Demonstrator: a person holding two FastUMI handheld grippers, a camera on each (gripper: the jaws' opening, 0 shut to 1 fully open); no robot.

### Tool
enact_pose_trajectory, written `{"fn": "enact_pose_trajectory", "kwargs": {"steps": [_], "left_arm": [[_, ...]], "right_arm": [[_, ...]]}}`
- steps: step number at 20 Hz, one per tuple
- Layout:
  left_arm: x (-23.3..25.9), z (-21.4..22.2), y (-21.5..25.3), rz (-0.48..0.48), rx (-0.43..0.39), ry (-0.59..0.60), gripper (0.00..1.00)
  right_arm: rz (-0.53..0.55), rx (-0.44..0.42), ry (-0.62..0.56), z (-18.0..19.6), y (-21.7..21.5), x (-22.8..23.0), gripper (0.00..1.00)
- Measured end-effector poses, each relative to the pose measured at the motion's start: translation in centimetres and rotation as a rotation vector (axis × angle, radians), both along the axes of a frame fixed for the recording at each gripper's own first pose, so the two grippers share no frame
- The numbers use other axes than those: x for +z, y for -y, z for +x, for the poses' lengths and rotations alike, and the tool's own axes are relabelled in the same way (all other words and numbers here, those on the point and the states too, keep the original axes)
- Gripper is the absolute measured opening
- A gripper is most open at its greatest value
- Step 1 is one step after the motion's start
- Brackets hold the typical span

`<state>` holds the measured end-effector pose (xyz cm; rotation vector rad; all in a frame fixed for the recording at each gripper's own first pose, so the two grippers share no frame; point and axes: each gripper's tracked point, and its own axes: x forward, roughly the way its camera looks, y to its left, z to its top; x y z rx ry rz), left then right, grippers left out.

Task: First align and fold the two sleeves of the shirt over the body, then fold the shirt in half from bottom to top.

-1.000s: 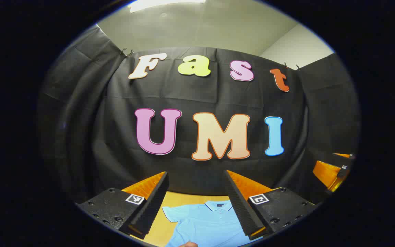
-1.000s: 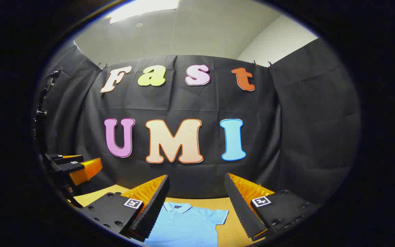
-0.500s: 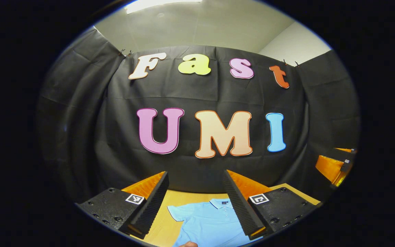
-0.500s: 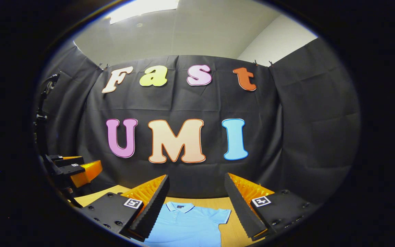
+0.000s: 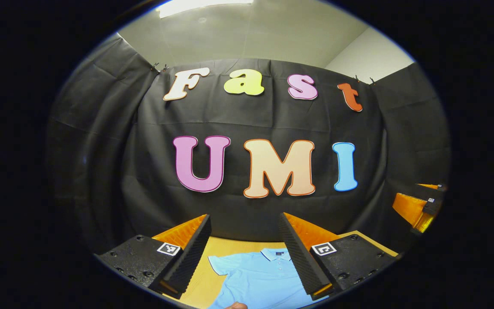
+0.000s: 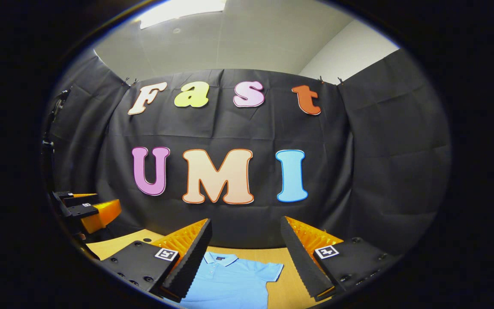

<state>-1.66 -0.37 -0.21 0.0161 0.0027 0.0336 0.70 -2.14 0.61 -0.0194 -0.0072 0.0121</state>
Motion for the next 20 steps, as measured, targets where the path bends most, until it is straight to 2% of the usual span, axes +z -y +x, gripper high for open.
{"fn": "enact_pose_trajectory", "kwargs": {"steps": [4,6,8,12,20], "left_arm": [[0.4,0.4,0.6,0.003,-0.012,0.016,0.95],[1.1,0.9,1.3,0.001,-0.049,0.047,0.95],[1.2,1.9,1.4,0.015,-0.064,0.055,0.94],[1.4,3.1,0.6,0.008,-0.08,0.067,0.94],[-0.8,5.1,-3.0,0.006,-0.048,0.007,0.94]], "right_arm": [[0.012,-0.031,-0.001,2.1,2.2,-0.5,0.99],[0.014,-0.066,-0.011,3.6,3.3,-1.1,0.99],[0.031,-0.08,-0.038,5.4,3.5,-2.5,0.99],[0.001,-0.122,-0.087,9.4,4.7,-5.6,0.99],[-0.023,-0.18,-0.196,15.7,5.5,-12.7,0.99]]}}
